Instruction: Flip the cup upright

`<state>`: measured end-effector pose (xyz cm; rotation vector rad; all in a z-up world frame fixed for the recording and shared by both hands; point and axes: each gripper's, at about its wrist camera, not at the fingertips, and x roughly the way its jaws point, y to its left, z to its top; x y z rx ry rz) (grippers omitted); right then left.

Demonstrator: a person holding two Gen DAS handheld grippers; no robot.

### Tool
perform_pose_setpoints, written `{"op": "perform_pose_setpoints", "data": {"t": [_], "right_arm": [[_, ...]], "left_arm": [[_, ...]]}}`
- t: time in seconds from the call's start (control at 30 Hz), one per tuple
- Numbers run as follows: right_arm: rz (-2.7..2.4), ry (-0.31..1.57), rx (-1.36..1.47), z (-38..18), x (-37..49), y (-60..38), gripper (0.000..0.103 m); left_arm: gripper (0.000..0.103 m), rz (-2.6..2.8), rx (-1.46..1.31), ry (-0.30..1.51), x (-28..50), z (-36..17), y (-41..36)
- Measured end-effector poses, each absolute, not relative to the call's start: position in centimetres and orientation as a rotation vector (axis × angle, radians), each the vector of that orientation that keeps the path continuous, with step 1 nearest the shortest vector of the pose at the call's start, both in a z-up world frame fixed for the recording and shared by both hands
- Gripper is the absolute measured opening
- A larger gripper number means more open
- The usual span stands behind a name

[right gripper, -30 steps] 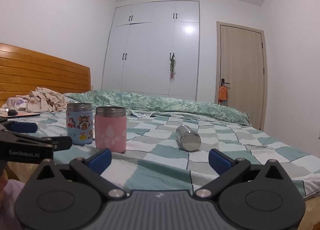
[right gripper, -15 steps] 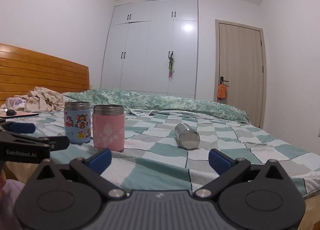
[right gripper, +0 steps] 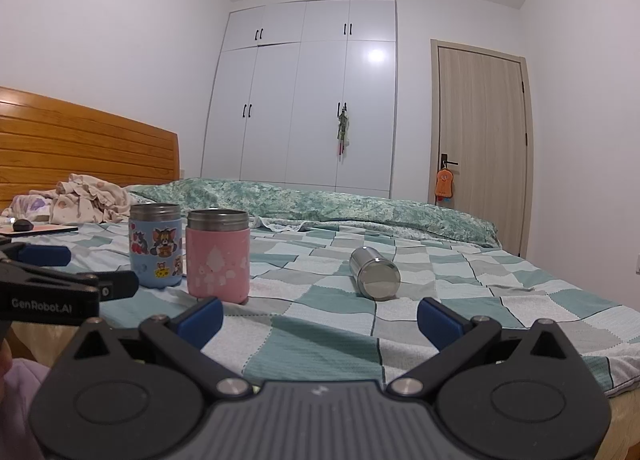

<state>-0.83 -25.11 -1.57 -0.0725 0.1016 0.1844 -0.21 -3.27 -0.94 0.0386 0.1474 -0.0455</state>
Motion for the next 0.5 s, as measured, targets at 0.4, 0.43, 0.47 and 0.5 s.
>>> {"op": "perform_pose_setpoints", "data": {"t": [0.4, 0.43, 0.47, 0.5], "right_arm": [[0.184, 0.101, -0.072, -1.58, -0.83, -25.08, 0.103], [0.184, 0.102, -0.072, -1.58, -0.82, -25.08, 0.103], [0.184, 0.102, -0.072, -1.59, -0.83, -25.08, 0.103], [0.185, 0.102, -0.072, -1.59, -0.83, -25.08, 0.103]], "left_arm": [[0.103, -0.048, 0.035, 0.146, -0.29, -0.89, -3.26], [0.103, -0.048, 0.035, 0.146, -0.29, -0.87, -3.29], [0.103, -0.048, 0.035, 0.146, -0.28, -0.89, -3.27], [0.103, -0.048, 0.035, 0.147, -0.29, -0.9, -3.25]]}}
